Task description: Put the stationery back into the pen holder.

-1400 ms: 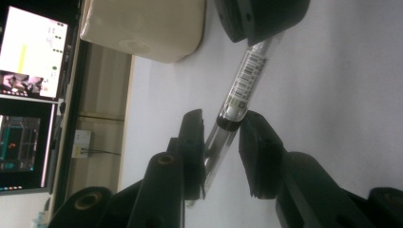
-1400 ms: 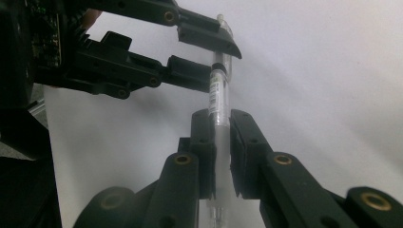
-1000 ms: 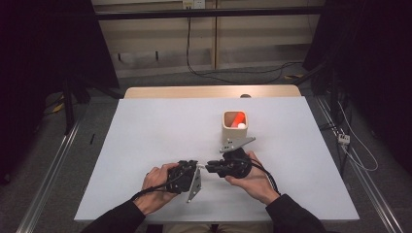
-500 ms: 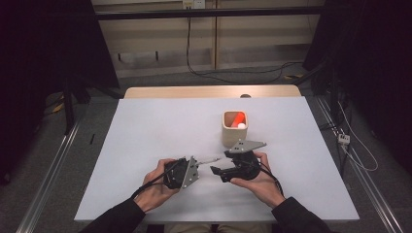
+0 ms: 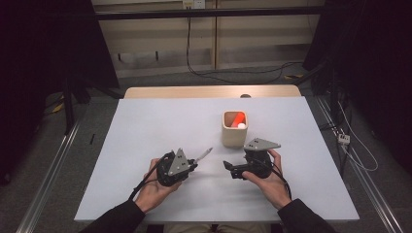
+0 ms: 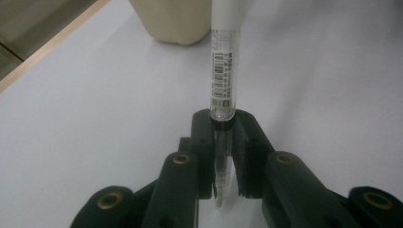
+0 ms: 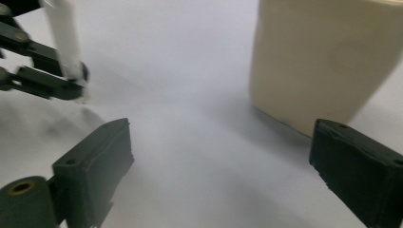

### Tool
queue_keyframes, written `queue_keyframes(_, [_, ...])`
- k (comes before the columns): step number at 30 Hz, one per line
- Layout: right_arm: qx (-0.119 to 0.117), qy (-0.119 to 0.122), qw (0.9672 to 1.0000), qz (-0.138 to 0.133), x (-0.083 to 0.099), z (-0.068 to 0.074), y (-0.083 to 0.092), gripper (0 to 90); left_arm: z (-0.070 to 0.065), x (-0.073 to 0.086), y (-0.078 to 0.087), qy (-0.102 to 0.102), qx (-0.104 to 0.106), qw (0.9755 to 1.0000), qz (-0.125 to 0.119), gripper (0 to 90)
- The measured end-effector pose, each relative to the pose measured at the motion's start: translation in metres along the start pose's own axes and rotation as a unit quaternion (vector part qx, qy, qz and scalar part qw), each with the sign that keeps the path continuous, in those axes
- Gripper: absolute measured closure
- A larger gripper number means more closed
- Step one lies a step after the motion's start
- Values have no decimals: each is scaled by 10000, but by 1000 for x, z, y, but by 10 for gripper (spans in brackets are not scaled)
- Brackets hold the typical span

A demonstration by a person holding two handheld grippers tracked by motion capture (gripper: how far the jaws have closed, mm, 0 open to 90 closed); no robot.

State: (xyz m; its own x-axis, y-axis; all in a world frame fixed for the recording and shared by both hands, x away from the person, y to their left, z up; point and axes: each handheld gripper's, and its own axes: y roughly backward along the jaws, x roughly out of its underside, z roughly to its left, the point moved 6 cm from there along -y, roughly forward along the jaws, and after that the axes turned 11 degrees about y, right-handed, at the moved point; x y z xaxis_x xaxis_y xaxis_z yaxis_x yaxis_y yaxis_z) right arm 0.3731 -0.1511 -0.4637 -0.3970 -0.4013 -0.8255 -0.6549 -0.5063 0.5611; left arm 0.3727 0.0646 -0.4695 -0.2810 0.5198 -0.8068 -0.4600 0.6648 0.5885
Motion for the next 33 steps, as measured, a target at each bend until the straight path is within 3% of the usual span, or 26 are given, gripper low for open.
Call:
queue_keyframes(2, [120, -73, 9999, -29, 1, -5, 3, 60, 3, -1, 3, 218, 44, 9997, -97, 804])
queue_keyframes(9, [474, -179, 9987, -81, 10, -19, 14, 69, 11, -4, 8, 700, 176, 9972, -208, 804])
queue_keyframes(13, [498, -175, 9984, -206, 15, -24, 22, 70, 14, -6, 9, 867, 212, 9957, -240, 803])
queue_keyframes(16, [497, -133, 9983, -285, 16, -26, 26, 84, 16, -9, 9, 873, 204, 9957, -231, 803])
queue_keyframes(22, [566, -113, 9979, -280, 26, -32, 33, 76, 21, -22, 12, 1028, 245, 9937, -374, 803])
queue_keyframes(25, [401, 22, 9986, -346, 31, -33, 38, 75, 26, -27, 18, 1123, 264, 9922, -463, 803])
queue_keyframes(33, [641, -17, 9975, -303, 45, -42, 53, 75, 36, -34, 24, 1415, 282, 9882, -520, 803])
